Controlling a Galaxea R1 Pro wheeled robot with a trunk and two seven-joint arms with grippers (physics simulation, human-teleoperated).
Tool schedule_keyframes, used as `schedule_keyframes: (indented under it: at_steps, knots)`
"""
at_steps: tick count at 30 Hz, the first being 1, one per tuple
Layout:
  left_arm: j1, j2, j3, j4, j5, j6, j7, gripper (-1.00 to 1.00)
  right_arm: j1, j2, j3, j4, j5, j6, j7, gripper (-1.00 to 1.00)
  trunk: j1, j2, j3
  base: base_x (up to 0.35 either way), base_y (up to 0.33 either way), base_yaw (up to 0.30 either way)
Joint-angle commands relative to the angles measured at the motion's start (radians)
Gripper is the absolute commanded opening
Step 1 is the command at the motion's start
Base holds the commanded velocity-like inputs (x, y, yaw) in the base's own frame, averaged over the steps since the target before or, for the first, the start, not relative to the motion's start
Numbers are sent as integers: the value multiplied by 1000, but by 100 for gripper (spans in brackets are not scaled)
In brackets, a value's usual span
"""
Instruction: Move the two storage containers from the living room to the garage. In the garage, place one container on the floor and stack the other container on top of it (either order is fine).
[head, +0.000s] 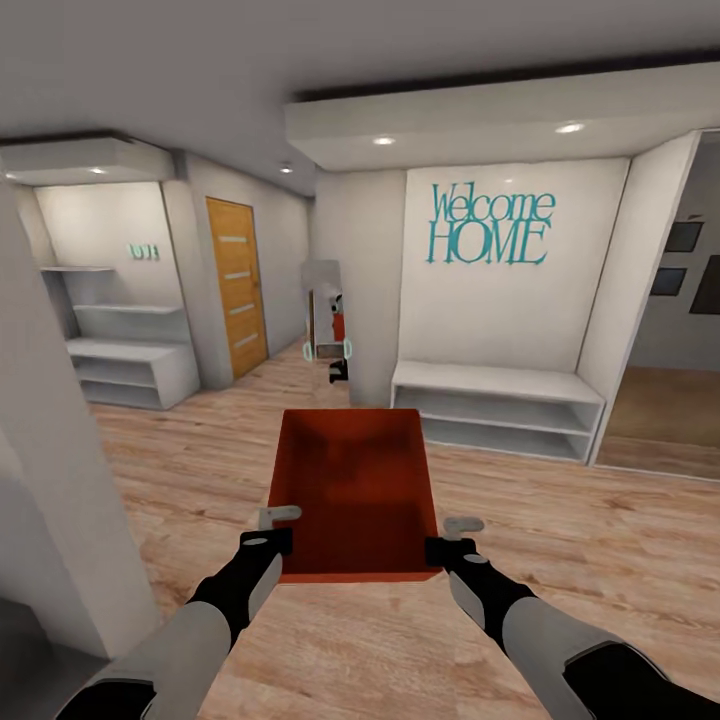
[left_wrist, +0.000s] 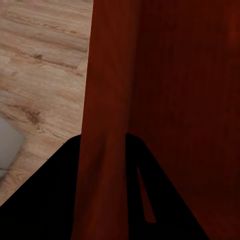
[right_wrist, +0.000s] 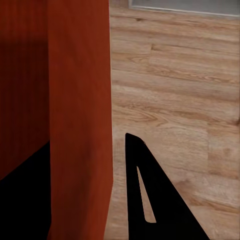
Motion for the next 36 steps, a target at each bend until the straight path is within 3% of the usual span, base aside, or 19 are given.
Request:
schedule_keyframes:
  at_steps: [1,9,27,36]
  knots:
    - [0,10,18,0,-4,9,20,-100,-1,-2,-36,-3,6,-9,-7,-100,1,-1,0,324,0,0]
    - [0,10,18,0,-4,9,20,-100,-1,3,-36,-1,6,-7,-5,-100,1,-1,0,324,0,9]
    - [0,11,18,0,-4,9,20,-100,-1,1,-36,-1,6,-7,-4,-100,1,-1,0,324,0,242]
    - [0,11,18,0,-4,9,20,-100,-1,0,-36,-1,6,-7,-7,-100,1,-1,0,324,0,24]
